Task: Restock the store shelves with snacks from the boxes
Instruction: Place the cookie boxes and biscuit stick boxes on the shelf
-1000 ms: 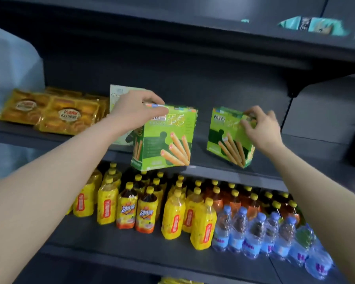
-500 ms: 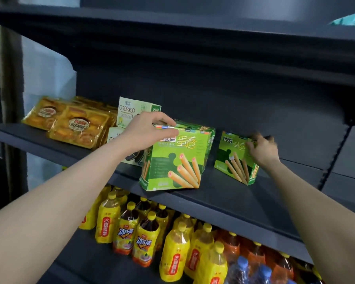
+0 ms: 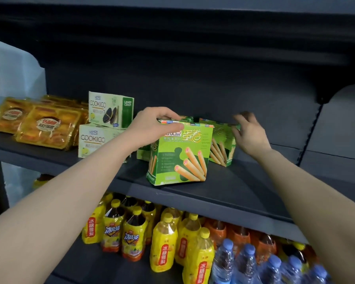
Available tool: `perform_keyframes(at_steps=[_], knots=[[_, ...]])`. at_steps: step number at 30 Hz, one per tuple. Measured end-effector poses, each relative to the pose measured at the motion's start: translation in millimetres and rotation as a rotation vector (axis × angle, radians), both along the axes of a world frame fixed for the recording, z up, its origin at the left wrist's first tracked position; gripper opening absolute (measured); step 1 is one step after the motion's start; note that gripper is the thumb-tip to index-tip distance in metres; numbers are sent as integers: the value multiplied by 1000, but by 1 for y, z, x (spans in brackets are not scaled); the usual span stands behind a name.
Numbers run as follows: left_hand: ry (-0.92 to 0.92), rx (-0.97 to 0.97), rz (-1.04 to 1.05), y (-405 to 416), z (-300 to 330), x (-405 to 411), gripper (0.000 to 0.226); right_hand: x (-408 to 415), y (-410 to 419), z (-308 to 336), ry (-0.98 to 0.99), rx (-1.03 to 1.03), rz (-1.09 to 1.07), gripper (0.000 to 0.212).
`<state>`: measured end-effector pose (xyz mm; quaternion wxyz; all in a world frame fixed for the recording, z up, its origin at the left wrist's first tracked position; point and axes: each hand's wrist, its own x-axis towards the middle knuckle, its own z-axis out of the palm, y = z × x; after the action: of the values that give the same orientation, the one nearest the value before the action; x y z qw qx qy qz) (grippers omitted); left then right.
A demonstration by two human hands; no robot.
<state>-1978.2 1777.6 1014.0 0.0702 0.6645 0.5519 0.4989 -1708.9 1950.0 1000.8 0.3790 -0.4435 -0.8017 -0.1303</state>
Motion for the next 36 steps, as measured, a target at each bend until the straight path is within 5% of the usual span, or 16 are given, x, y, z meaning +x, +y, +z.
perform_keyframes(at_steps=[2,7,10,20,26,36], knots=[[8,4,-45,5,0,15,22,6,-20,9,23,-64,72,37],[37,34,-151,18,-5,54,24,14,-77,24,320,-769,431,41],[80,88,-143,24,-9,70,26,31,-83,19,304,-851,518,43],[404,224,422,27,-41,28,59,40,-47,6,220,-511,246,45],[539,43,491,34,-49,11,64,0,-20,-5,60,-274,67,49],[586,75,530,44,-57,9,53,-16,39,-5,-129,-196,-80,47]])
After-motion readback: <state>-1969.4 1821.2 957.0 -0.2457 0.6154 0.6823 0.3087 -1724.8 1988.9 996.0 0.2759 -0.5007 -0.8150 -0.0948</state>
